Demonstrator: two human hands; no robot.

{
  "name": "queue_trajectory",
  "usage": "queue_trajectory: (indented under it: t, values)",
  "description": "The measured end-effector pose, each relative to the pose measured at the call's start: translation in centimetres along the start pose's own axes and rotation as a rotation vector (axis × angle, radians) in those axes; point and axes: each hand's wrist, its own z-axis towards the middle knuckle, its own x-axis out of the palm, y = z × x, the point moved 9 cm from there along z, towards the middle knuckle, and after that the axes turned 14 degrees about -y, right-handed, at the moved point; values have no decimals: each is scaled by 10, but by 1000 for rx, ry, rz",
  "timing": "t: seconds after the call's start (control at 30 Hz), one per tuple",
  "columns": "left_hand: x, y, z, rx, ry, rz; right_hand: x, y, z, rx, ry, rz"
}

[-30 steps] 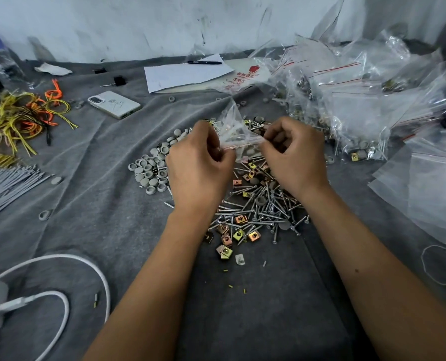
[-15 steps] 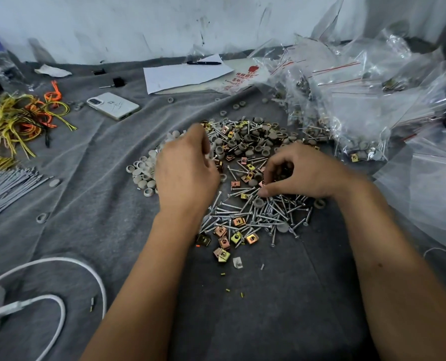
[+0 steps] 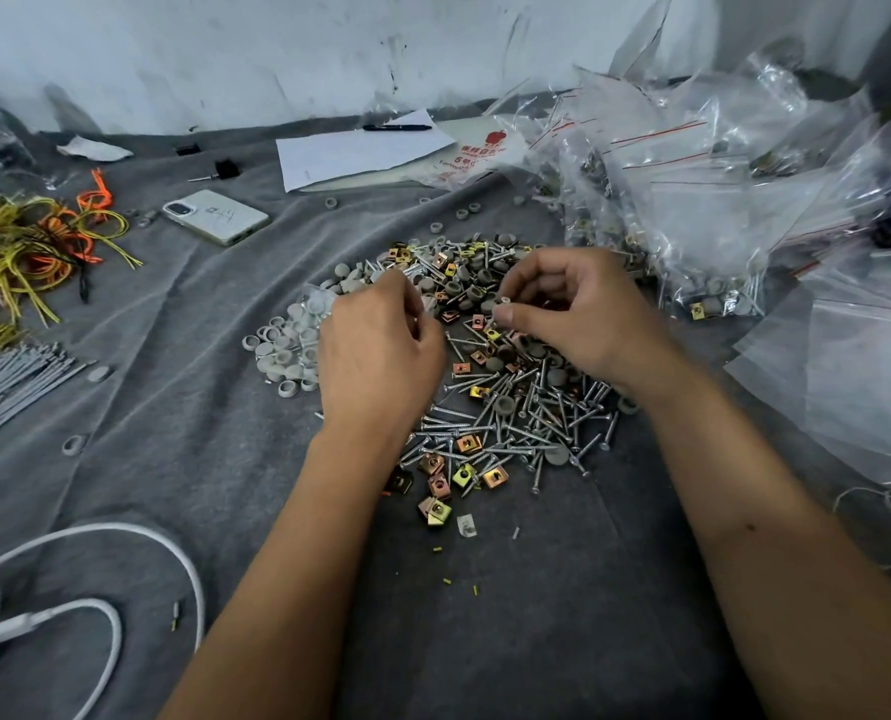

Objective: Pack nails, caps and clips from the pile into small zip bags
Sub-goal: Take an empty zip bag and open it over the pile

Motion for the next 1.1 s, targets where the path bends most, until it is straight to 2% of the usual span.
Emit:
queue_trajectory:
  t: [0.23, 0.3, 0.4, 0.47, 0.6, 0.77, 0.83, 0.97, 1.03, 1.1]
  values:
    - [5, 15, 5, -95, 63, 34, 9, 11, -5, -67, -140, 32]
    - [11, 25, 4, -255, 118, -110, 12, 18, -9, -101, -178, 71]
    - [24, 36, -8, -589, 198, -450, 19, 30, -15, -199, -178, 30]
    - [29, 36, -13, -674, 226, -559, 21, 39, -17, -289, -182, -45]
    - [30, 29, -14, -675, 227, -606, 27, 47, -21, -421, -188, -258]
    - [27, 31, -11, -650, 169, -579, 55, 33, -26, -411, 75, -466]
    - [25, 37, -9, -661, 128, -566, 53, 32, -25, -399, 76, -450]
    - [18, 44, -5, -591, 49, -459, 34, 42, -18, -395, -43, -301]
    - [16, 46, -5, -559, 24, -408, 40, 39, -18, -383, 75, -309]
    - [15, 48, -4, -540, 5, -359, 58, 30, -26, -364, 290, -410]
